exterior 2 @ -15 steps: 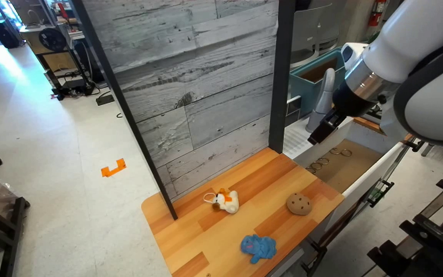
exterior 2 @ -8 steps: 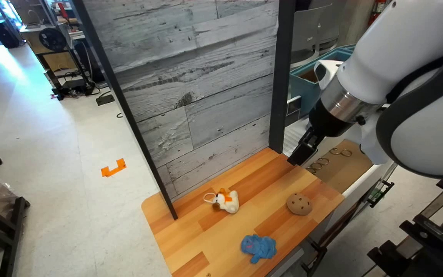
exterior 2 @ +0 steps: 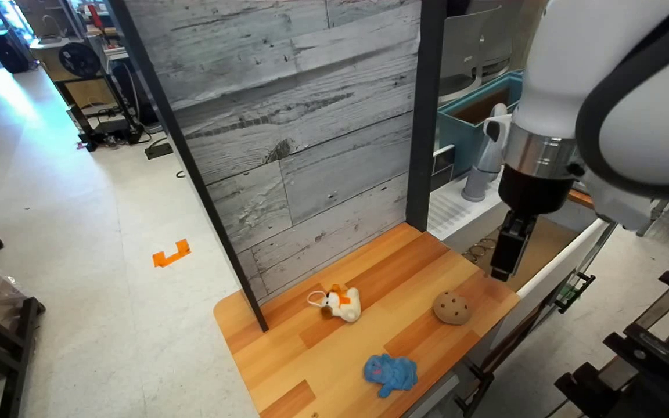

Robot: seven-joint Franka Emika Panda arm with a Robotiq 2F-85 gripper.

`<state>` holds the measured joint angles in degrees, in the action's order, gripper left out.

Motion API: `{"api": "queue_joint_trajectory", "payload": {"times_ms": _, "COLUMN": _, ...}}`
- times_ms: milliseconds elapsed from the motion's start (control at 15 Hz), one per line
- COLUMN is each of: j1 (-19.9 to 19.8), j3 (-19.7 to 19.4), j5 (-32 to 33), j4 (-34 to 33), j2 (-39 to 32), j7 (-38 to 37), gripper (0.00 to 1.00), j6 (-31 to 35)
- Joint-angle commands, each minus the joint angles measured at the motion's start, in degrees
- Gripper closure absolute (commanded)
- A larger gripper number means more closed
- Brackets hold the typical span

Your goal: Move the faucet handle to the left

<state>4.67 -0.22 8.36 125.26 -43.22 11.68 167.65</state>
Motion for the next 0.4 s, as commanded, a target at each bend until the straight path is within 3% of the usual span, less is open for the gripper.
{"api": "queue_joint_trajectory", "payload": {"times_ms": 0, "j1": -7.09, "j3": 4.23, "j5": -0.88, "j4": 1.86, "j2": 7.74, "j7": 3.83, "gripper": 0.00, "j6": -14.70}}
{"api": "queue_joint_trajectory", "payload": {"times_ms": 67, "j1": -7.03, "j3": 3.23, "j5": -0.49, "j4": 1.41, "j2": 8.62, "j7": 3.63, "gripper": 0.00, "j6": -17.46}}
{"api": "queue_joint_trajectory", "payload": {"times_ms": 133, "j1": -5.85, "j3": 2.86, "j5": 0.10, "j4": 0.14, "j2": 5.10, "j7": 2.22, "gripper": 0.00, "j6": -12.54}}
{"api": "queue_joint_trajectory", "payload": {"times_ms": 333, "j1": -7.00, "j3": 2.76, "j5": -0.10, "j4": 0.43, "j2": 7.67, "j7": 2.85, "gripper": 0.00, "j6": -16.31}}
